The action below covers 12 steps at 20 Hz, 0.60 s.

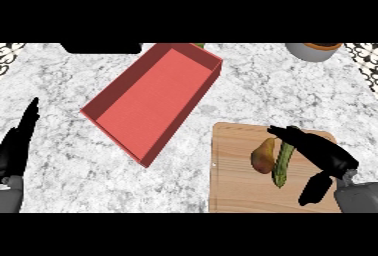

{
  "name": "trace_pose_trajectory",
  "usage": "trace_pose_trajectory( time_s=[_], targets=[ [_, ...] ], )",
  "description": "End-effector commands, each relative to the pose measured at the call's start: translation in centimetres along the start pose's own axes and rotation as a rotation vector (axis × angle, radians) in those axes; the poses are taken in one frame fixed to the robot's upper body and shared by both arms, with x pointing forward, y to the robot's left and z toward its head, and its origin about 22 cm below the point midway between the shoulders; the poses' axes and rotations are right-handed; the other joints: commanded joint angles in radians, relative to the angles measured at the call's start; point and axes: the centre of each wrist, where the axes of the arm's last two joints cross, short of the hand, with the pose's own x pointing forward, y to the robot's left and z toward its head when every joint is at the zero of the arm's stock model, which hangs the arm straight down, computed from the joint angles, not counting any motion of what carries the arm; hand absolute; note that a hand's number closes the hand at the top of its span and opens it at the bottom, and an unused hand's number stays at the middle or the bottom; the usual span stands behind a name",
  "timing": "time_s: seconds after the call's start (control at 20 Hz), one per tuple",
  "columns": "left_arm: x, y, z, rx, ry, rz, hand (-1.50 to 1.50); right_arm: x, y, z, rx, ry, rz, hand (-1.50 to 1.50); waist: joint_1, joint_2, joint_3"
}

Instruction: Pick the squash from the cutting board and place it in the cardboard box

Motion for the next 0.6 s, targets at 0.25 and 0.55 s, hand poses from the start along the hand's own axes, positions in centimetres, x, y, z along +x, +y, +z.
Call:
trace_pose_trajectory(
  time_s=[0.25, 0.55],
  targets=[
    [0.2, 0.7, 0.5, 0.000, -0.004, -0.002, 0.00, 1.1, 2.7, -1.8, -0.161, 0.033, 0.076, 1.50, 0.001, 0.001, 0.002],
    [-0.4, 0.8, -0.6, 0.004, -0.010, -0.002, 0.00, 0.4, 2.9, -3.7, -0.256, 0.034, 0.146, 1.50, 0.001, 0.002, 0.002]
  ],
)
